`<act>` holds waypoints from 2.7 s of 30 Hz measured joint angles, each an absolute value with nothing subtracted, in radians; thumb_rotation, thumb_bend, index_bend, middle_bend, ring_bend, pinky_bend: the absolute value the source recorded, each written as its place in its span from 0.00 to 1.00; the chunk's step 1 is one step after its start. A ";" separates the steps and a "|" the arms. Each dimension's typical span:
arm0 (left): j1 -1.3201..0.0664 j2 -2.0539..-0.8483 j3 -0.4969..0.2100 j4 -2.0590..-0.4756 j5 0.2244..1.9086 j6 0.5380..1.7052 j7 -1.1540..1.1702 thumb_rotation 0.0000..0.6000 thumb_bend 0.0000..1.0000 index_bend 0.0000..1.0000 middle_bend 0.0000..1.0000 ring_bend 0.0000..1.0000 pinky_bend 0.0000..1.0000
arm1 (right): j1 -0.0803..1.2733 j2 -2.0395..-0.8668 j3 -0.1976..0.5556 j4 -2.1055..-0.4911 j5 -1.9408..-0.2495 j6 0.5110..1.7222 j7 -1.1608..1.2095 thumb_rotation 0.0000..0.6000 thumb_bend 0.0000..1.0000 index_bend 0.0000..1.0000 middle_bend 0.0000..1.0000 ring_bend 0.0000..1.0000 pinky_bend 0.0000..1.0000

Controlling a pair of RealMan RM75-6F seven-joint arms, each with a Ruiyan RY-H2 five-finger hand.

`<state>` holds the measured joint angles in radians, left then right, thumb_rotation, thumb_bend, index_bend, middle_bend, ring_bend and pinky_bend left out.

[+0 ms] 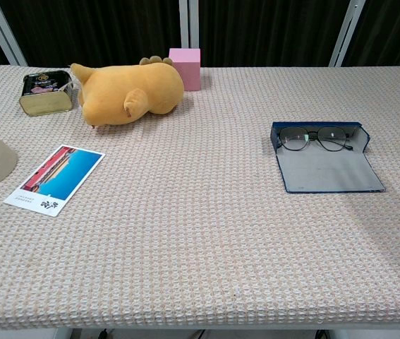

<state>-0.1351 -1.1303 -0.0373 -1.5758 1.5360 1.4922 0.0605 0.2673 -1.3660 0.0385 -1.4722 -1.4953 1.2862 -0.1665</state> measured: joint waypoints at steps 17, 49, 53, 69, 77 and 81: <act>-0.138 -1.134 -0.038 -1.585 1.528 1.479 0.078 0.11 0.02 0.08 0.00 0.00 0.14 | 0.302 -1.388 0.032 -1.461 -1.493 1.214 -0.185 1.00 0.29 0.29 0.00 0.00 0.00; -0.129 -1.135 -0.039 -1.532 1.512 1.472 0.022 0.11 0.02 0.08 0.00 0.00 0.14 | 0.455 -1.535 0.060 -1.403 -1.331 0.992 -0.399 1.00 0.52 0.37 0.00 0.00 0.00; -0.127 -1.132 -0.040 -1.533 1.510 1.473 0.024 0.11 0.02 0.08 0.00 0.00 0.14 | 0.464 -1.541 0.056 -1.395 -1.311 0.975 -0.409 1.00 0.53 0.37 0.00 0.00 0.00; -0.127 -1.132 -0.042 -1.527 1.502 1.467 0.018 0.12 0.02 0.08 0.00 0.00 0.14 | 0.491 -1.587 0.070 -1.331 -1.351 1.017 -0.348 1.00 0.95 0.47 0.00 0.00 0.00; -0.128 -1.134 -0.043 -1.518 1.495 1.459 0.009 0.11 0.02 0.08 0.00 0.00 0.14 | 0.512 -1.607 0.093 -1.278 -1.390 1.053 -0.292 1.00 1.00 0.48 0.00 0.00 0.00; -0.129 -1.135 -0.044 -1.514 1.488 1.451 0.008 0.12 0.02 0.08 0.00 0.00 0.14 | 0.527 -1.619 0.110 -1.253 -1.387 1.057 -0.299 1.00 0.99 0.45 0.00 0.00 0.00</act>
